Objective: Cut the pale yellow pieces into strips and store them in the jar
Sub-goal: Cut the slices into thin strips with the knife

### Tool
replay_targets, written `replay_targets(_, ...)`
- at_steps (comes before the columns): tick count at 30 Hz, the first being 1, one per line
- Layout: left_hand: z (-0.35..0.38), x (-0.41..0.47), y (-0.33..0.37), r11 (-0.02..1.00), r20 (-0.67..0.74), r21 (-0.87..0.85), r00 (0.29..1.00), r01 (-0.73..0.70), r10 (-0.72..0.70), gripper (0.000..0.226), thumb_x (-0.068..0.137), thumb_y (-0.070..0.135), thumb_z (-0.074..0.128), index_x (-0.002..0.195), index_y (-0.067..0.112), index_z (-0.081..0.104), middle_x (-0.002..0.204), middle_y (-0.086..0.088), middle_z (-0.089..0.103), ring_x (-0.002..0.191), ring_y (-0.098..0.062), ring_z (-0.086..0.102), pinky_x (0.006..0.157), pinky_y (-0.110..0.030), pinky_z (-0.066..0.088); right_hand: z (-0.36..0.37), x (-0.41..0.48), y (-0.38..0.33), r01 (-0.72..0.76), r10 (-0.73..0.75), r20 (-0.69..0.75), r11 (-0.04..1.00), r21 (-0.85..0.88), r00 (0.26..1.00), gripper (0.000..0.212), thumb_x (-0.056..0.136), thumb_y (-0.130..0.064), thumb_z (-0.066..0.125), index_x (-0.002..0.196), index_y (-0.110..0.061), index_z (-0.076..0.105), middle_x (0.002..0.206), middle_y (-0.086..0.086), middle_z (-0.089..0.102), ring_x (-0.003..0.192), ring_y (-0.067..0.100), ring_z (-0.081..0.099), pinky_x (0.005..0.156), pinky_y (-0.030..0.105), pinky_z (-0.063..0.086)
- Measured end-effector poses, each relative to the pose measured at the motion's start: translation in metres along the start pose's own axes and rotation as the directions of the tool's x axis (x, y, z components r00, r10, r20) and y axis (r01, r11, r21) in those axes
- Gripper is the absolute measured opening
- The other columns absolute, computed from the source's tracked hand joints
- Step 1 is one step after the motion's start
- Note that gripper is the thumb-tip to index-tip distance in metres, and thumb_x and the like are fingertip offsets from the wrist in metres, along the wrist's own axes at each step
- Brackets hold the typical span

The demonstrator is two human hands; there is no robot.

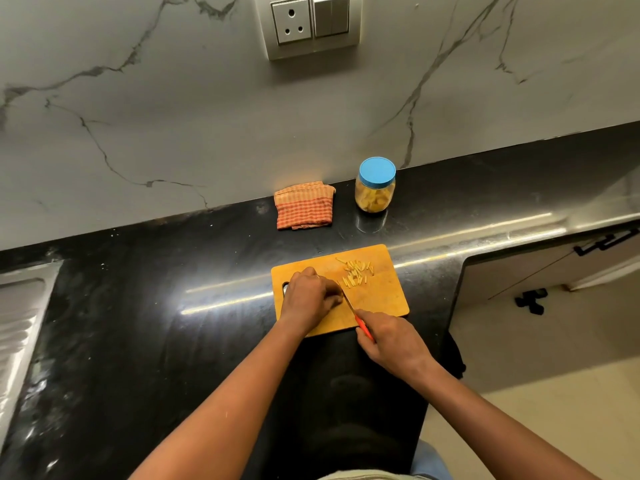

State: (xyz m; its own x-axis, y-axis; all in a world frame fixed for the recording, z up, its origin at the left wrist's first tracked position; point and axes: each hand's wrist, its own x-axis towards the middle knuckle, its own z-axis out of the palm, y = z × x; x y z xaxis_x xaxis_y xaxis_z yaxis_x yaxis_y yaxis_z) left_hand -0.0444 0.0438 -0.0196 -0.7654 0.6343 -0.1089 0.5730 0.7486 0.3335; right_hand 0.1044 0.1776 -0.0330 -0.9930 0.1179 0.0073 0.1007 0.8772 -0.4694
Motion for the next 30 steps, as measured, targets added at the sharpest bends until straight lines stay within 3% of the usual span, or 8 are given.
replay_targets(9,0.006,-0.002,0.001,1.0,-0.03,-0.012,1.0,0.005,-0.006,0.034,0.089,0.05,0.062,0.119,0.034,0.068,0.095,0.005,0.066,0.094,-0.013,0.051,0.073,-0.027,0.037,0.001,-0.002,-0.002,-0.037,0.037,-0.019,0.999,-0.007,0.999,0.041,0.095,-0.033,0.055,0.132,-0.016,0.058,0.103,0.002,0.071,0.084,0.017,0.068,0.072,0.032,0.057)
replay_targets(16,0.002,0.008,-0.011,0.999,0.052,0.012,0.998,-0.037,0.036,0.027,0.09,0.036,0.065,0.116,0.036,0.069,0.112,0.015,0.065,0.097,-0.012,0.047,0.078,-0.029,0.047,0.002,-0.002,-0.007,-0.041,0.042,-0.021,0.999,0.012,0.999,0.043,0.095,-0.035,0.054,0.134,-0.016,0.056,0.108,0.001,0.071,0.09,0.016,0.068,0.078,0.031,0.056)
replay_targets(22,0.003,0.01,-0.012,0.996,0.04,0.074,0.998,-0.052,0.049,0.032,0.087,0.048,0.065,0.114,0.033,0.071,0.104,0.012,0.071,0.093,-0.012,0.048,0.074,-0.029,0.047,0.003,0.0,-0.01,-0.044,0.045,-0.034,0.999,0.03,0.998,0.043,0.094,-0.033,0.056,0.133,-0.015,0.058,0.107,0.003,0.071,0.09,0.018,0.068,0.077,0.031,0.056)
replay_targets(30,0.009,0.005,-0.014,0.996,-0.017,0.074,0.998,-0.056,0.057,0.03,0.088,0.049,0.063,0.111,0.033,0.072,0.102,0.014,0.071,0.091,-0.012,0.047,0.075,-0.03,0.044,0.01,0.001,-0.011,-0.033,0.033,0.014,0.999,0.018,0.999,0.043,0.096,-0.03,0.051,0.135,-0.012,0.055,0.107,0.006,0.07,0.089,0.021,0.067,0.077,0.034,0.055)
